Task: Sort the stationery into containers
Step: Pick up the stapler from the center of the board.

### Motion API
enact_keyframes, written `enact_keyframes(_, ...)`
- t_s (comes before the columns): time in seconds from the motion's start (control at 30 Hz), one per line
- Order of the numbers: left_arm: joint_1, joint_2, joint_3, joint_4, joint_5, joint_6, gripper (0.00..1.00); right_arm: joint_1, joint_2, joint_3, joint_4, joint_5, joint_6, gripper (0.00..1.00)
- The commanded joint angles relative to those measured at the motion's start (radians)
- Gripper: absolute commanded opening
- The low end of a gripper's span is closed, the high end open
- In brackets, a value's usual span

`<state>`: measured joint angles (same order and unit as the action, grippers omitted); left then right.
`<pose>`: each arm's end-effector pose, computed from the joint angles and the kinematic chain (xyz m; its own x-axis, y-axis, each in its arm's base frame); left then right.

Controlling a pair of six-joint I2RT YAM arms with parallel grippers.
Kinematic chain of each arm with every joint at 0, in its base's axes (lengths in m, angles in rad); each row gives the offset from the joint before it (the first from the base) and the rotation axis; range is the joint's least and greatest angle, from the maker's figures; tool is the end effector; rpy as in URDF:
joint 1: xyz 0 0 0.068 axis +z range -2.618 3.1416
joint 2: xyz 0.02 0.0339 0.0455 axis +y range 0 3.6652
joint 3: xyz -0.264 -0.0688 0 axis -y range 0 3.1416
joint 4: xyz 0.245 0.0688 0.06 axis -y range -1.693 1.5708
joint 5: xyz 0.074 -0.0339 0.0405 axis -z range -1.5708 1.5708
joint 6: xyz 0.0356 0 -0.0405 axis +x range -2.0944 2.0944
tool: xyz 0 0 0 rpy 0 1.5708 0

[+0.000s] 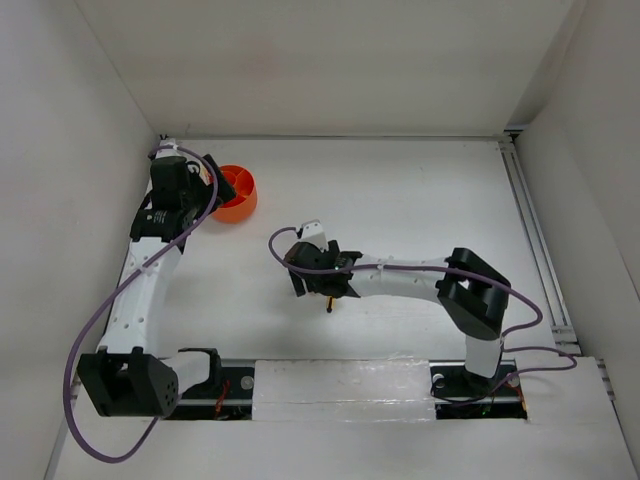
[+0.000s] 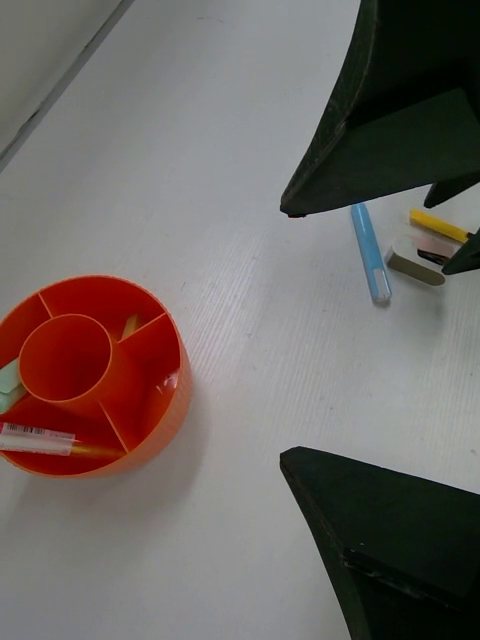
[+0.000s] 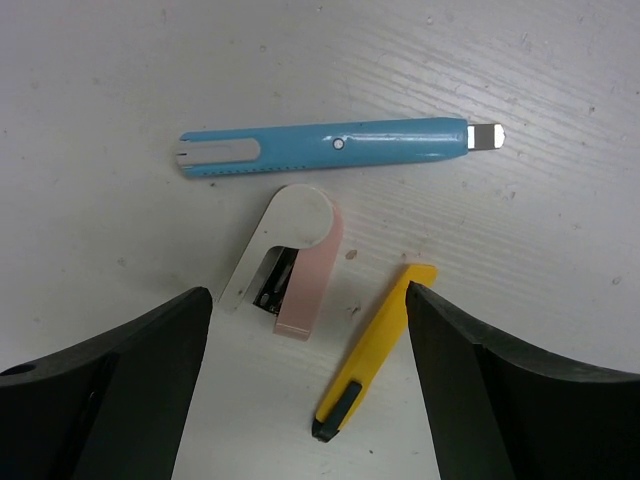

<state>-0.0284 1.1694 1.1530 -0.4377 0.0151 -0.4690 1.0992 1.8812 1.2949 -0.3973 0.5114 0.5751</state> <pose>0.2612 -0.0080 0.3644 -0.4101 -0.4405 -0.7986 -0.1608 0.8968 -0.4121 0.1955 0.3450 0.1919 -0.6729 -0.2755 -0.6865 -0.3428 0.9385 -0.0405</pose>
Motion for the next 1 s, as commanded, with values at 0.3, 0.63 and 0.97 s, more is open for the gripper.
enact_keyframes(0.3,0.001,-0.053,-0.006,0.040,0.043,0.004,1.00,0.014,0.047,0.061,-0.014,0.033,0.109,0.77)
enact_keyframes(0.63,0.001,-0.053,-0.006,0.050,0.052,0.004,1.00,0.014,0.093,0.070,-0.012,0.004,0.121,0.66)
enact_keyframes(0.97,0.001,-0.053,-0.015,0.050,0.052,0.004,1.00,0.014,0.093,0.018,0.040,-0.027,0.121,0.32)
